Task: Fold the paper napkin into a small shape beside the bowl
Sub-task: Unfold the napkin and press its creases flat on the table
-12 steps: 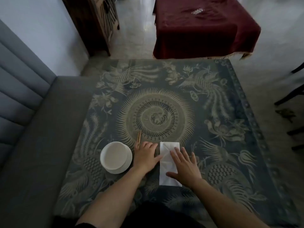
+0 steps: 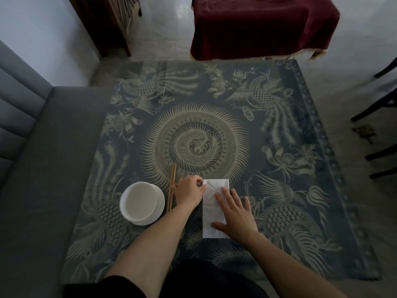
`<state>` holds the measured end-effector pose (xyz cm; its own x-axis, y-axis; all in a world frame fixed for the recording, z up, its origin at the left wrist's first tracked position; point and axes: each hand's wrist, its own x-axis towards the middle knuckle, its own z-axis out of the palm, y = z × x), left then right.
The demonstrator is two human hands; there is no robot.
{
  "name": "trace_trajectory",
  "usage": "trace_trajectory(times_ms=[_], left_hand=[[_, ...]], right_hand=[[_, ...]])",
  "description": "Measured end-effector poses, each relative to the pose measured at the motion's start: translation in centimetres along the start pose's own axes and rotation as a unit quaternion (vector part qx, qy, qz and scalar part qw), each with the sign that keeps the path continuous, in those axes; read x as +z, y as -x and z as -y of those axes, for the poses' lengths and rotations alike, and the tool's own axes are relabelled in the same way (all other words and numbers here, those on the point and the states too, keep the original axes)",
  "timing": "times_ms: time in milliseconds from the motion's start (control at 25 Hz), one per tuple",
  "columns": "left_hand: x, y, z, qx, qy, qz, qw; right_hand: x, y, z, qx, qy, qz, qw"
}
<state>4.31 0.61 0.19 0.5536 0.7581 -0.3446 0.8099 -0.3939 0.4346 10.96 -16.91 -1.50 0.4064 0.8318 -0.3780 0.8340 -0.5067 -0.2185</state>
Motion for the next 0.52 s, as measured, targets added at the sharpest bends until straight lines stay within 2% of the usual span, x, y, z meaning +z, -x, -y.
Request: trace_trajectory(times_ms=[360, 440, 520], left_hand=[[0.89, -0.7, -0.86, -0.014, 0.002, 0.001, 1.0], [0.8, -0.71, -0.83, 0.005, 0.033, 0.006, 0.999], [0.52, -0.63, -0.88, 0.025, 0.091, 0.02, 0.995]], right_hand=[[-0.09, -0.11, -0.11, -0.001, -0.004, 0.007, 1.0], [-0.01, -0.19, -0.01, 0.005, -0.01, 0.001, 1.0], [-0.17, -0.23, 0.35, 0.02, -0.022, -0.042, 0.999]])
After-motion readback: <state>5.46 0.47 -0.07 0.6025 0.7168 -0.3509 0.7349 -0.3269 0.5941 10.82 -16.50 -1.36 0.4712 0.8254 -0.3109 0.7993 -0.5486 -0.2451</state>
